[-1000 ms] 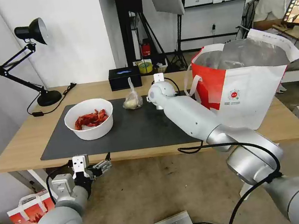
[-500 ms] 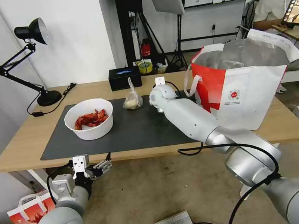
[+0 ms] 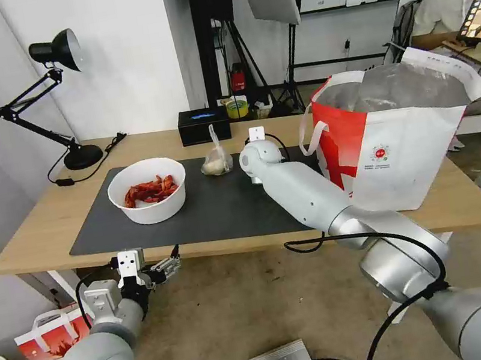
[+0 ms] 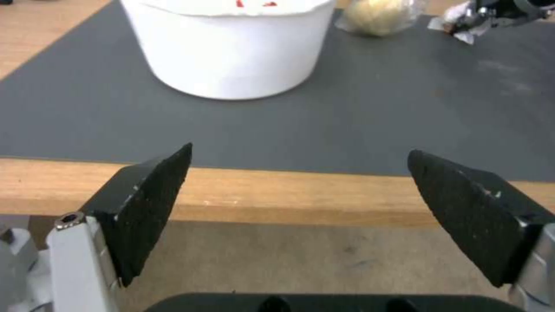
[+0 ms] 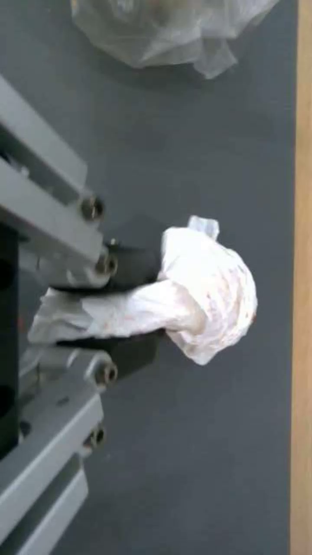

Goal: Pick up the trash from the table and place it into the takeout bag.

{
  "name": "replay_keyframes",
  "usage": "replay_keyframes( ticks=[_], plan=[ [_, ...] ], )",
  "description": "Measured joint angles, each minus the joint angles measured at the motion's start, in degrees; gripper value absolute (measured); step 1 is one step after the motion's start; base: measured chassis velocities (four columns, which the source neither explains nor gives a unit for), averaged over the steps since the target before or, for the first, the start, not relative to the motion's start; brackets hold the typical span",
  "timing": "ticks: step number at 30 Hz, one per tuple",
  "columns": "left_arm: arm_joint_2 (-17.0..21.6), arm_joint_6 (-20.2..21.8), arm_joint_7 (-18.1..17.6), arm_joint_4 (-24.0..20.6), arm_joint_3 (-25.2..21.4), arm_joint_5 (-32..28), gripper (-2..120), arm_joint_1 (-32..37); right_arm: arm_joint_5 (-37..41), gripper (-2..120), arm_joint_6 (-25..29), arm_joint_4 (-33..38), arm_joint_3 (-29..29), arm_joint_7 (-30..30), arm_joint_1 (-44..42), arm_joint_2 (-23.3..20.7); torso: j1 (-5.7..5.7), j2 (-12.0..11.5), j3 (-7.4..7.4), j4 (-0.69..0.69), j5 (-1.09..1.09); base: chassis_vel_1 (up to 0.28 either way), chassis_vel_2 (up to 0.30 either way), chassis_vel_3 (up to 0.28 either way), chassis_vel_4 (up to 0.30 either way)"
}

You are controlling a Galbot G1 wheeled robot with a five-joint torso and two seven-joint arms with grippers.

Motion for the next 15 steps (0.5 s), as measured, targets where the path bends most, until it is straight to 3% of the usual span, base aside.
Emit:
replay_keyframes(
  ticks=[3,15],
  plan=[
    [0.0,0.0,0.0,-0.1,-0.4,0.0,100,0.3,1.0,0,-0.4,2.1,-0.2,1.2,-0.2,-1.1,0.01,0.0,0.02,-0.03,0.00,0.000,0.000,0.000,0.000],
    [-0.5,0.0,0.0,0.2,0.3,0.1,100,0.1,1.7,0,0.2,5.2,-0.2,0.8,0.5,-1.7,0.01,0.0,0.00,0.03,-0.01,0.000,0.000,0.000,0.000]
  ],
)
